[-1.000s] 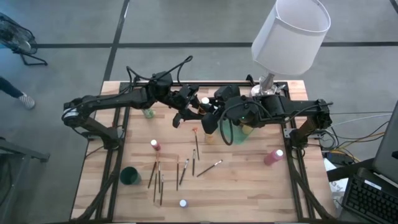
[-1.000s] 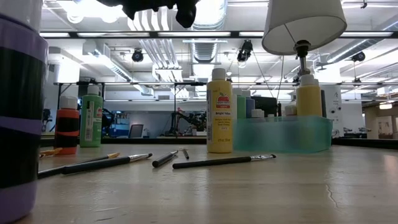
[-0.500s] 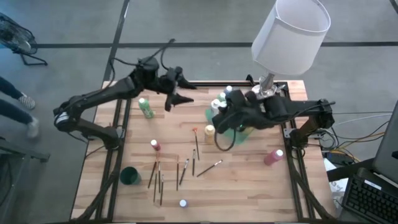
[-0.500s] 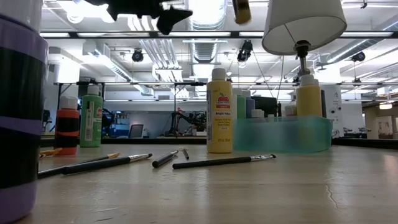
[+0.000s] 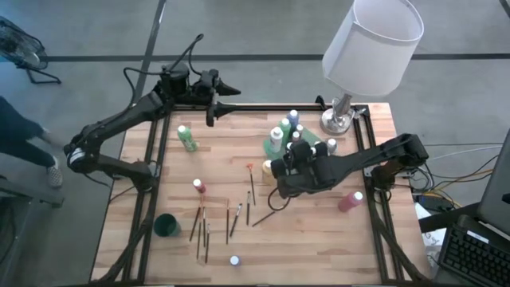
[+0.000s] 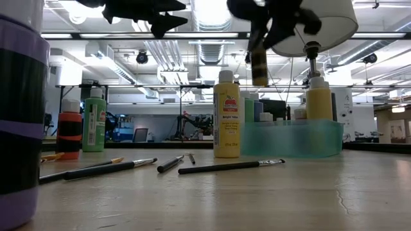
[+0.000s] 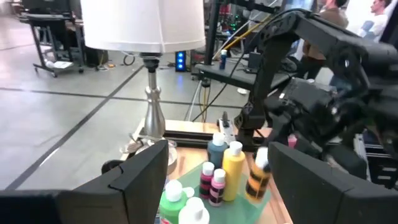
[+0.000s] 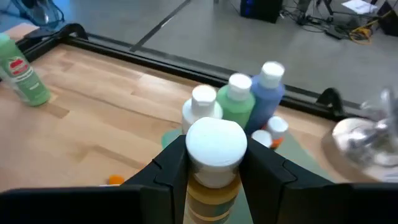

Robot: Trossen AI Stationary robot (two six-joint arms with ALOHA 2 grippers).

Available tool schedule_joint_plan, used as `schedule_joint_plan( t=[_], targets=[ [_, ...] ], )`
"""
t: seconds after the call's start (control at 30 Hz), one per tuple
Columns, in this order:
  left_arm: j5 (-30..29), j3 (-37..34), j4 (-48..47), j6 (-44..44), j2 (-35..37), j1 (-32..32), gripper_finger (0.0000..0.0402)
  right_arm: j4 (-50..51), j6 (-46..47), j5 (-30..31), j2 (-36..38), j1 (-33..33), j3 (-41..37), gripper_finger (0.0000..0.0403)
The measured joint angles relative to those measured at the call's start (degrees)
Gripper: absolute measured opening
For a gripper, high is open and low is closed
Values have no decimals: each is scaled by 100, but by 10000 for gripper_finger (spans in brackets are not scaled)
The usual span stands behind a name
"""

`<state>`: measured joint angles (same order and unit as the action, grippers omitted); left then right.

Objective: Pick & Place Paint Supplies
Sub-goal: Put the small yellow paint bottle into the green bin

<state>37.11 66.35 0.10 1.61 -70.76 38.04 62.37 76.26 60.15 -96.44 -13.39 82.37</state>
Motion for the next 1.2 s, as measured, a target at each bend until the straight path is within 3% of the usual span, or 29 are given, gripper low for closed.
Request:
schedule_joint_plan(
  t=[0.23,0.4,0.6,0.7,0.83,1.2],
  targets=[
    [-123,-2,-13,-2,-9,6,280,-980,392,273,0,320,-1093,109],
    [-145,-2,-13,117,-9,11,280,-2023,-500,592,-1,374,-1727,109],
    [-265,-2,-11,222,-9,22,280,-3237,-877,603,22,360,-2567,109],
    [-350,-2,-10,261,-8,24,279,-4008,-1655,593,22,365,-2842,109],
    [-567,-4,-13,262,-7,24,279,-4674,-2289,466,31,450,-3088,109],
    [-711,-4,-11,291,-7,24,279,-4815,-2653,310,98,698,-2944,109]
  ],
)
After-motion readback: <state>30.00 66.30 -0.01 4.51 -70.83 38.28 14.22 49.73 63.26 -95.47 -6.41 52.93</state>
